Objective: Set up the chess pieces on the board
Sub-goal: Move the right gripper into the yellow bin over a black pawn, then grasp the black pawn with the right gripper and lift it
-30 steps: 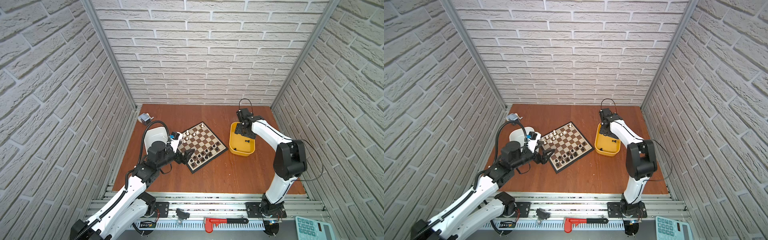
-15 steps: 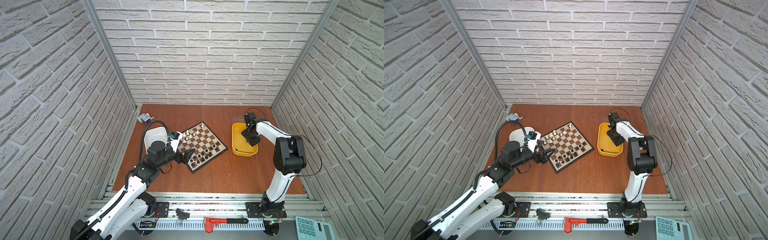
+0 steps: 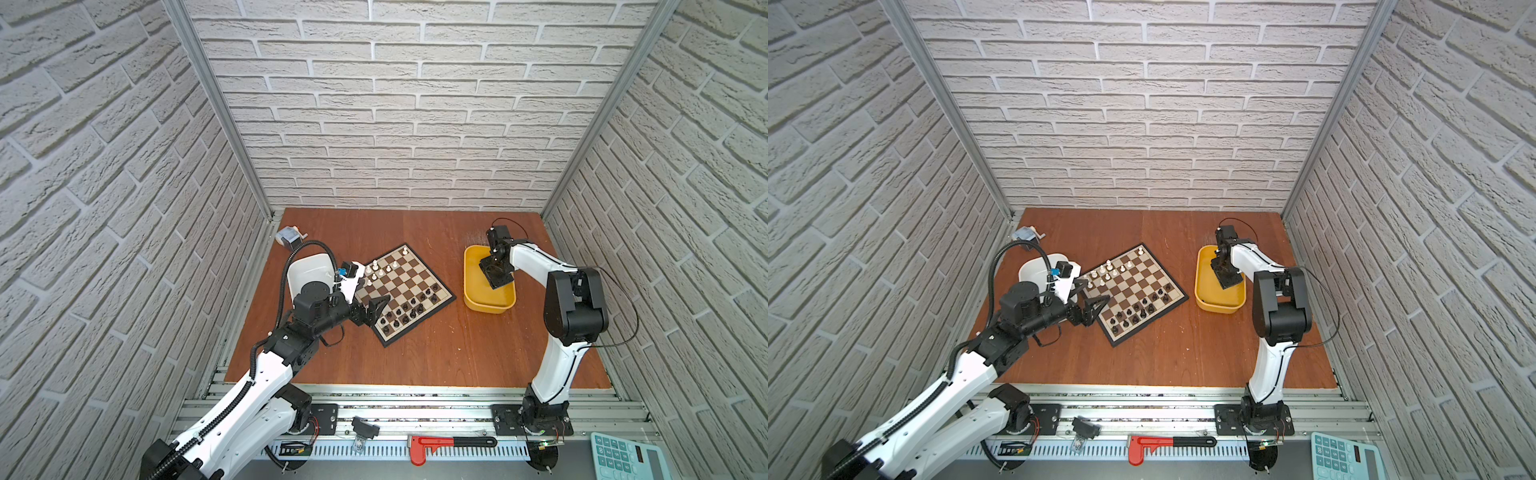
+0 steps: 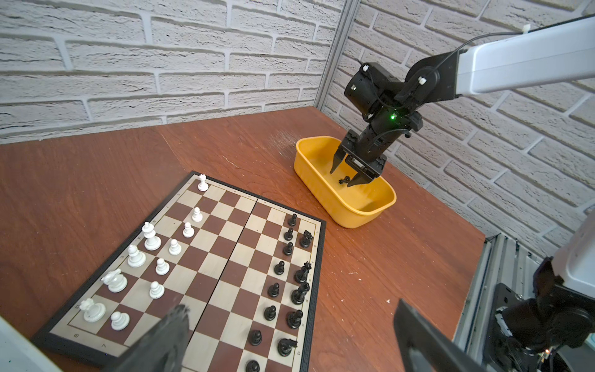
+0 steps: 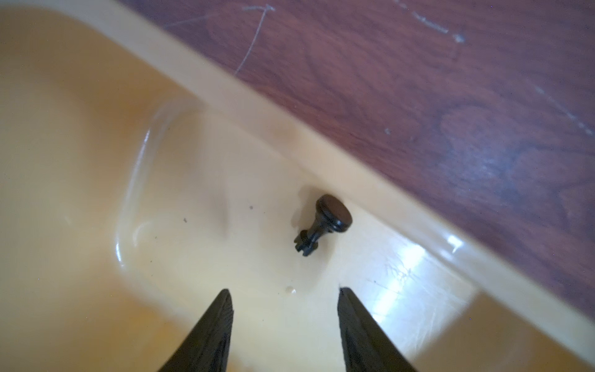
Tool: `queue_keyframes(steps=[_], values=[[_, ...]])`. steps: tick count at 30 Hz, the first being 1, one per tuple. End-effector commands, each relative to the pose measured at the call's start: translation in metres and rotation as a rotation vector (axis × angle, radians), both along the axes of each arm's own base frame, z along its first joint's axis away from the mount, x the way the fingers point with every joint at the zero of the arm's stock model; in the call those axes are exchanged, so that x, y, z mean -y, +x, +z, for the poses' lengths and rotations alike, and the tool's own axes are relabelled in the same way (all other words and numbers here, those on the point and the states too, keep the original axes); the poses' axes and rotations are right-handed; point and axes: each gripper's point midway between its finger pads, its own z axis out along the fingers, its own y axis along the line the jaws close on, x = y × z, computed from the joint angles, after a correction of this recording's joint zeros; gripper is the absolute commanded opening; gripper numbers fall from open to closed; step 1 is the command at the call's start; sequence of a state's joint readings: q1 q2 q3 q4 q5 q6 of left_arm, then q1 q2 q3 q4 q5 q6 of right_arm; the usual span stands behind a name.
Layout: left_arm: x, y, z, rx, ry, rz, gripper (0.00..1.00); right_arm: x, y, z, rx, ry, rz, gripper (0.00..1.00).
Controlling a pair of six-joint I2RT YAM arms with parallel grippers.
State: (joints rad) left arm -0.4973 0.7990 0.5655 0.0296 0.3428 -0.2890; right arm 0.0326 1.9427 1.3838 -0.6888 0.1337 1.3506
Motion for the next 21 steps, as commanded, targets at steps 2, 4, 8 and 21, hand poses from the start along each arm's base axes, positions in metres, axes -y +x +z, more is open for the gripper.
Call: queue_keyframes(steps=[2, 4, 8, 21], values=[[0.002, 0.002, 0.015, 0.049, -0.046, -0.009, 0.98, 0.006, 0.003, -0.007, -0.003, 0.01, -0.073, 0.53], [0.002, 0.001, 0.015, 0.048, -0.048, -0.013, 0.98, 0.009, 0.003, -0.006, -0.002, 0.004, -0.088, 0.53], [0.002, 0.0, 0.015, 0.055, -0.045, -0.011, 0.98, 0.012, 0.002, -0.018, -0.02, -0.002, -0.108, 0.51], [0.002, 0.0, 0.018, 0.061, -0.056, -0.017, 0.99, 0.021, 0.003, -0.024, -0.029, -0.003, -0.161, 0.41]])
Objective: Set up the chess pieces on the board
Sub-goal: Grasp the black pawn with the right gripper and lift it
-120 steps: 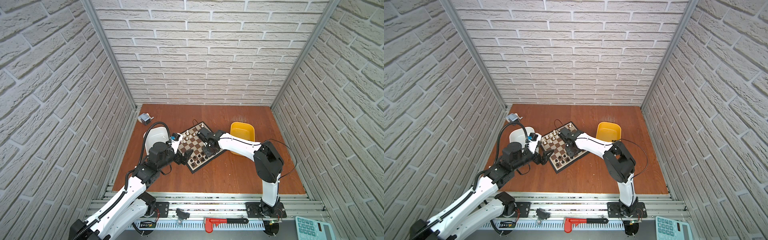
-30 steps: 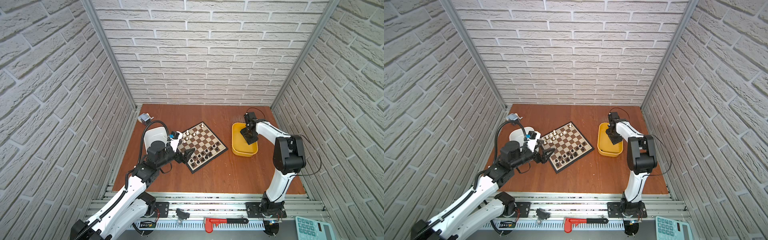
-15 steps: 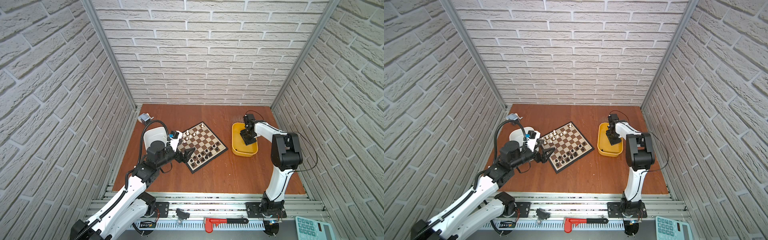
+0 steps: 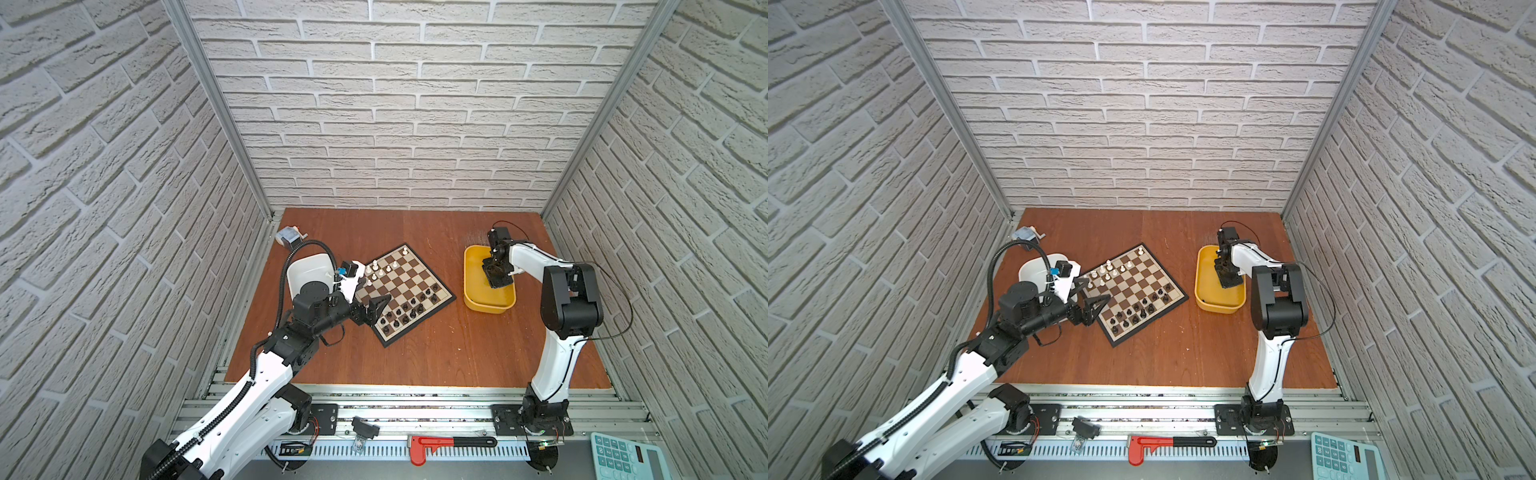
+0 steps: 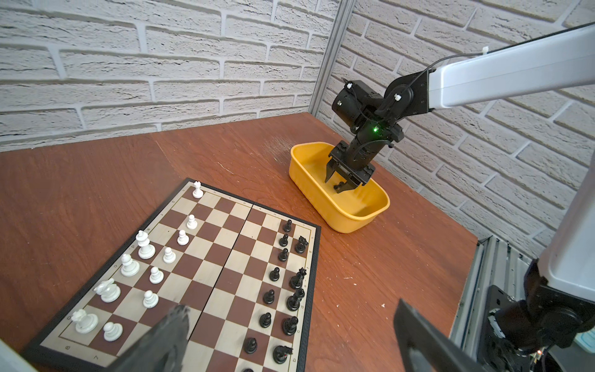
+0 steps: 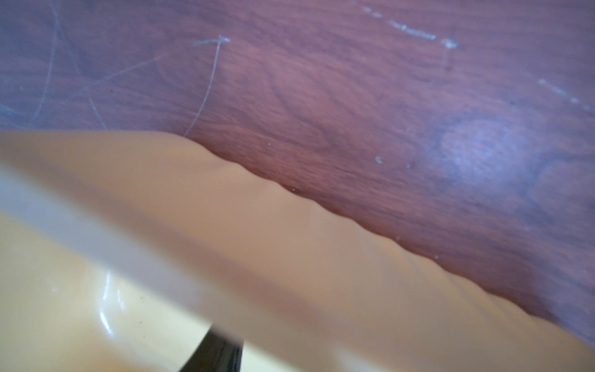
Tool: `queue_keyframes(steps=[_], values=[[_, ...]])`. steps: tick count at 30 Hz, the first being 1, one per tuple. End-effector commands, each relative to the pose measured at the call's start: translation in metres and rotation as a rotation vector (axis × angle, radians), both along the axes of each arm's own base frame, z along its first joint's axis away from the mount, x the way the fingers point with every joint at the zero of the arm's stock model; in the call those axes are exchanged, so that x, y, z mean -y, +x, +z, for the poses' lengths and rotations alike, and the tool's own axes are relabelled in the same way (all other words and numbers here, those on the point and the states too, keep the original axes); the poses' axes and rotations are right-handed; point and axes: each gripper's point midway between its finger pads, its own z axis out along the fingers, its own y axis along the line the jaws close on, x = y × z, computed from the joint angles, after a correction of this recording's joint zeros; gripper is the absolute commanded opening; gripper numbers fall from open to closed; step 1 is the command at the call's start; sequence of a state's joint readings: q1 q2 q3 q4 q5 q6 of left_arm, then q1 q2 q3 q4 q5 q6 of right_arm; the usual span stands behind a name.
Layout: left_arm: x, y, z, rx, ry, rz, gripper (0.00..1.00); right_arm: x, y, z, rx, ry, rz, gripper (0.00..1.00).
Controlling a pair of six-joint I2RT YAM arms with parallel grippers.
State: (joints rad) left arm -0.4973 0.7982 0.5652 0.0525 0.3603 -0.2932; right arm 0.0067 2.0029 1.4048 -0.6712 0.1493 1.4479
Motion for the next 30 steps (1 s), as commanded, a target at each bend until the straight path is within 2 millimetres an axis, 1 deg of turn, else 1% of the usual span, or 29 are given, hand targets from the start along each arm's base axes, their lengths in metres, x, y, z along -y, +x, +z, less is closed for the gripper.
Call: queue_keyframes(steps=[1, 5, 8, 10, 12, 16, 21, 23, 24, 26, 30], values=[[0.0, 0.001, 0.013, 0.048, -0.04, -0.001, 0.98, 0.007, -0.003, -0.008, -0.02, -0.007, -0.04, 0.39], [-0.001, 0.001, 0.014, 0.055, -0.045, 0.002, 0.98, 0.009, -0.002, -0.007, -0.014, -0.003, -0.042, 0.28], [-0.003, 0.001, 0.017, 0.063, -0.05, 0.007, 0.98, 0.009, -0.003, -0.008, -0.008, 0.0, -0.046, 0.23], [-0.004, 0.0, 0.018, 0.068, -0.052, 0.009, 0.98, 0.009, -0.002, -0.006, -0.003, -0.001, -0.045, 0.22], [-0.005, 0.0, 0.02, 0.076, -0.054, 0.013, 0.98, 0.009, -0.002, -0.006, -0.004, -0.002, -0.039, 0.18], [-0.007, -0.001, 0.022, 0.087, -0.056, 0.015, 0.99, 0.009, 0.004, -0.001, 0.016, -0.008, 0.005, 0.08], [-0.007, -0.001, 0.024, 0.09, -0.06, 0.016, 0.98, 0.005, 0.011, 0.011, 0.037, -0.028, 0.128, 0.06], [-0.007, -0.001, 0.024, 0.092, -0.061, 0.018, 0.99, 0.002, 0.01, 0.011, 0.024, -0.05, 0.184, 0.06], [-0.007, -0.001, 0.024, 0.091, -0.06, 0.019, 0.98, 0.001, 0.012, 0.024, 0.047, -0.073, 0.223, 0.06], [-0.008, -0.001, 0.024, 0.091, -0.064, 0.02, 0.98, -0.003, 0.012, 0.028, 0.047, -0.099, 0.293, 0.06], [-0.008, 0.001, 0.022, 0.079, -0.058, 0.029, 0.98, -0.013, 0.008, 0.035, 0.036, -0.172, 0.496, 0.06]])
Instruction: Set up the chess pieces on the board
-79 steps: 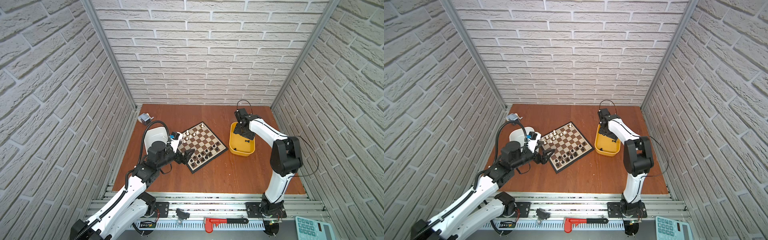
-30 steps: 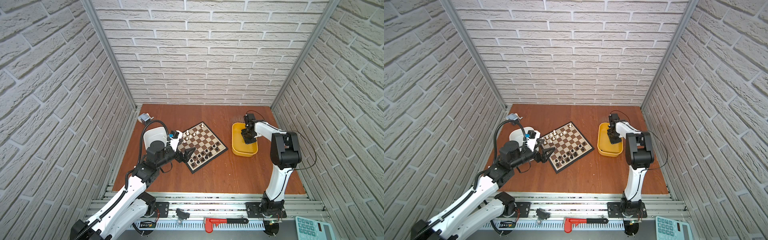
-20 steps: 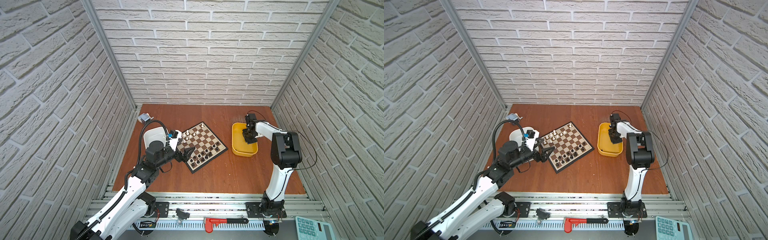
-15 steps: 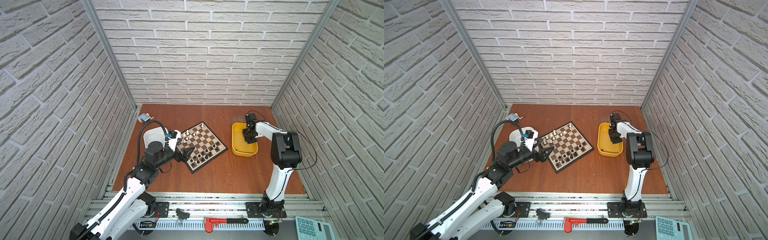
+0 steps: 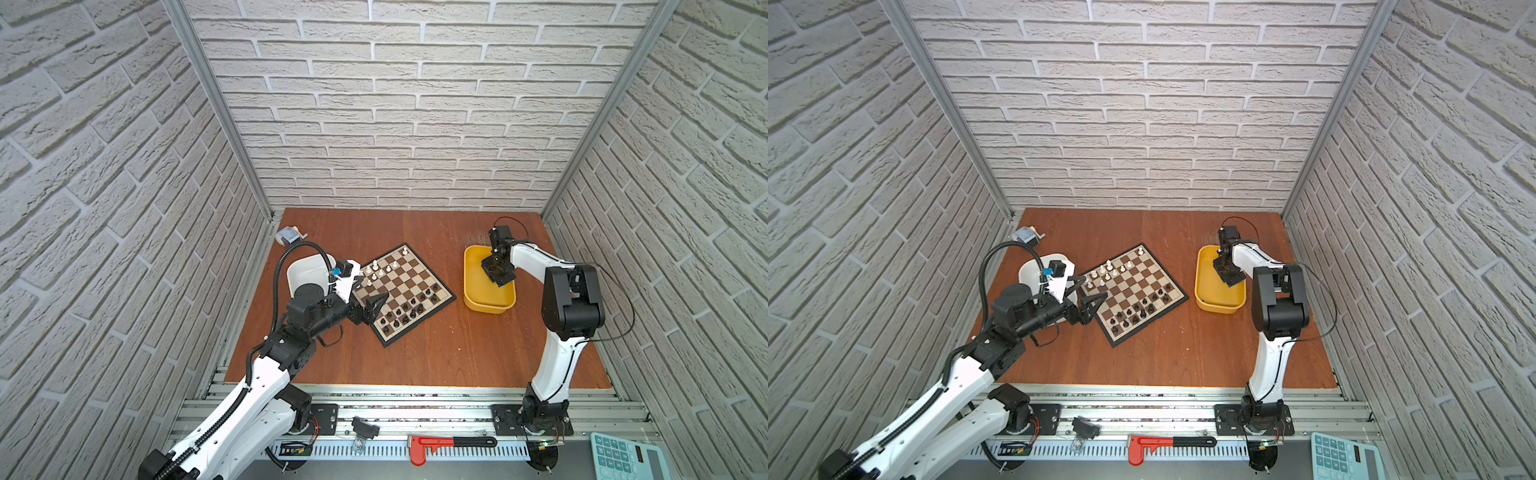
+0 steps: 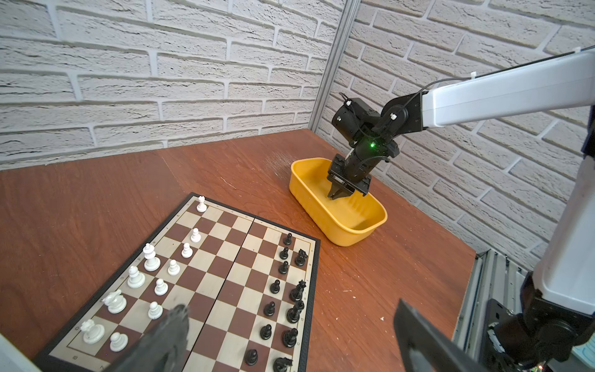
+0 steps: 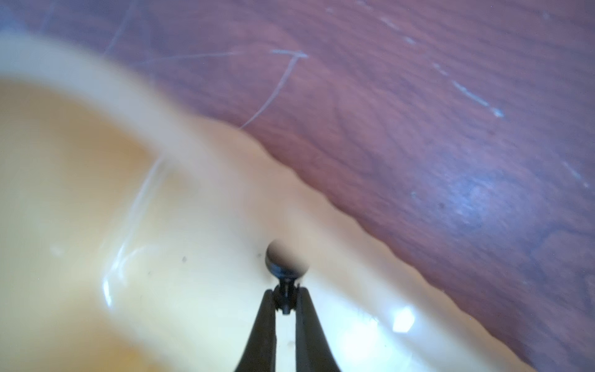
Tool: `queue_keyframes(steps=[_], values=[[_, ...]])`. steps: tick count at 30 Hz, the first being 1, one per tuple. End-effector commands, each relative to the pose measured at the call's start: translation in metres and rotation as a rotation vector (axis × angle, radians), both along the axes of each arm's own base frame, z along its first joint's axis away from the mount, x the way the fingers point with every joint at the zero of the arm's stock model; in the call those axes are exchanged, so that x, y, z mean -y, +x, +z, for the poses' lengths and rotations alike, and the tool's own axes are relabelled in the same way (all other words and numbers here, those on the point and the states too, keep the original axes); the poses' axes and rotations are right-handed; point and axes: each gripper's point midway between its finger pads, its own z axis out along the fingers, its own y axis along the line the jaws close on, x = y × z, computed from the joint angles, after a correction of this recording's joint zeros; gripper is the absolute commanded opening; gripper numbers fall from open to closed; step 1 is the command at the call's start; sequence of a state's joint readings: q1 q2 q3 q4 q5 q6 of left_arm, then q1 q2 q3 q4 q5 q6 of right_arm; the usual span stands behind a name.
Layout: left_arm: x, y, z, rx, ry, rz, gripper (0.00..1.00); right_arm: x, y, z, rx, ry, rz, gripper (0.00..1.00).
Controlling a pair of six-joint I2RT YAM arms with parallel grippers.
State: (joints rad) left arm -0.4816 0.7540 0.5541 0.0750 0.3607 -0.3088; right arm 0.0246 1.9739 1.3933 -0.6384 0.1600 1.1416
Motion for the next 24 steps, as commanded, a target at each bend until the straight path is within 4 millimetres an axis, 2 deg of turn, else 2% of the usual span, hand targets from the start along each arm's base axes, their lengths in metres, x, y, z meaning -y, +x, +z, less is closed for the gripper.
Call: queue_keyframes(steps=[1, 5, 9, 16, 21, 24], values=[[-0.002, 0.003, 0.009, 0.038, -0.021, 0.012, 0.98, -0.01, 0.0, 0.027, 0.034, -0.115, 0.246, 0.06], [-0.002, 0.005, 0.007, 0.024, -0.018, 0.016, 0.99, -0.02, -0.002, 0.036, 0.044, -0.219, 0.514, 0.06], [-0.002, 0.009, 0.002, -0.006, -0.007, 0.027, 0.99, -0.035, -0.002, 0.056, 0.151, -0.271, 0.734, 0.06], [0.008, 0.021, -0.002, -0.103, 0.006, 0.007, 0.98, -0.056, -0.002, 0.096, 0.337, -0.334, 0.967, 0.08], [0.022, 0.036, -0.001, -0.228, -0.008, -0.047, 0.98, -0.101, -0.006, 0.125, 0.497, -0.335, 1.204, 0.08], [0.031, 0.05, 0.001, -0.31, -0.039, -0.085, 0.98, -0.15, -0.021, 0.144, 0.603, -0.362, 1.42, 0.07]])
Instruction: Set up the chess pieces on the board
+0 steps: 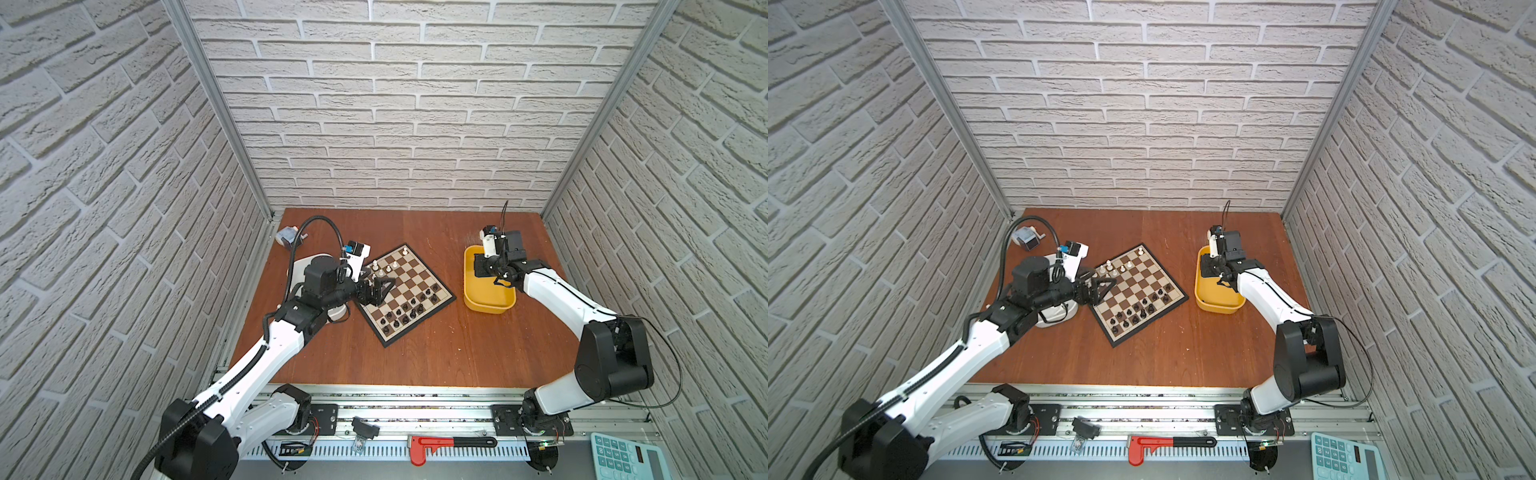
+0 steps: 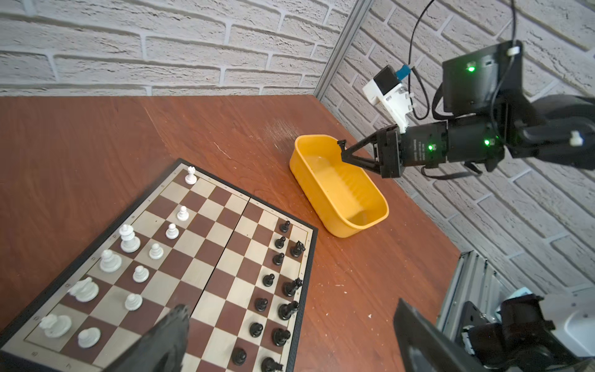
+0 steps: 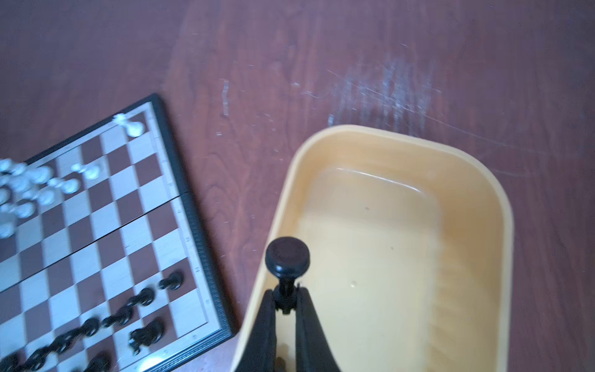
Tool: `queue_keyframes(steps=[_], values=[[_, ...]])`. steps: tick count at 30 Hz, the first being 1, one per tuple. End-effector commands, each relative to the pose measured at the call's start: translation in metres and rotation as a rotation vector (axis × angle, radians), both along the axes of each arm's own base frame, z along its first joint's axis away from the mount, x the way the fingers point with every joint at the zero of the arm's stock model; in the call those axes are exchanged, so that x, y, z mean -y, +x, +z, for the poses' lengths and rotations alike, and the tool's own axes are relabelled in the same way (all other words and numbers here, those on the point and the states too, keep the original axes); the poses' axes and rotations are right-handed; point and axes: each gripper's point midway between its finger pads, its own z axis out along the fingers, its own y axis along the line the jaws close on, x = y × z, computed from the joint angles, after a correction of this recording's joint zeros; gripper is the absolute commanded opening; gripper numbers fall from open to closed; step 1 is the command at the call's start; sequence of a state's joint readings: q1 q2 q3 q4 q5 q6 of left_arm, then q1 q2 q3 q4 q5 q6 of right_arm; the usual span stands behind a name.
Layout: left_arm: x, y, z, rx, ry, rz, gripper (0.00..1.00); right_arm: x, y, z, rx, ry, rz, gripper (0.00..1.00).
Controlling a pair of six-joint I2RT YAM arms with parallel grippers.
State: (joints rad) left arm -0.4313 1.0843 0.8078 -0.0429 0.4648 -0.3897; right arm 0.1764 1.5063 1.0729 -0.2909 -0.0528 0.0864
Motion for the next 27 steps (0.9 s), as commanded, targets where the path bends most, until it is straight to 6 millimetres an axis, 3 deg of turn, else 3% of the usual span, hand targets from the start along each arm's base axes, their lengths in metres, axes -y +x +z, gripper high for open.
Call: queue_keyframes(steps=[1, 6, 11, 18, 27], values=[[0.012, 0.007, 0.011, -0.085, -0.068, -0.062, 0.98, -0.066, -0.013, 0.037, 0.174, -0.022, 0.336, 0.07], [0.027, 0.02, 0.016, -0.172, -0.106, -0.116, 0.95, -0.127, -0.046, 0.063, 0.276, 0.023, 0.628, 0.06], [0.041, 0.019, 0.015, -0.253, -0.145, -0.191, 0.9, -0.165, -0.07, 0.059, 0.243, 0.016, 0.795, 0.07], [0.063, 0.012, -0.007, -0.326, -0.049, -0.283, 0.81, -0.188, -0.08, 0.056, 0.218, 0.02, 0.855, 0.07], [0.082, 0.011, -0.021, -0.384, -0.017, -0.322, 0.64, -0.19, -0.083, 0.062, 0.224, 0.025, 0.86, 0.06]])
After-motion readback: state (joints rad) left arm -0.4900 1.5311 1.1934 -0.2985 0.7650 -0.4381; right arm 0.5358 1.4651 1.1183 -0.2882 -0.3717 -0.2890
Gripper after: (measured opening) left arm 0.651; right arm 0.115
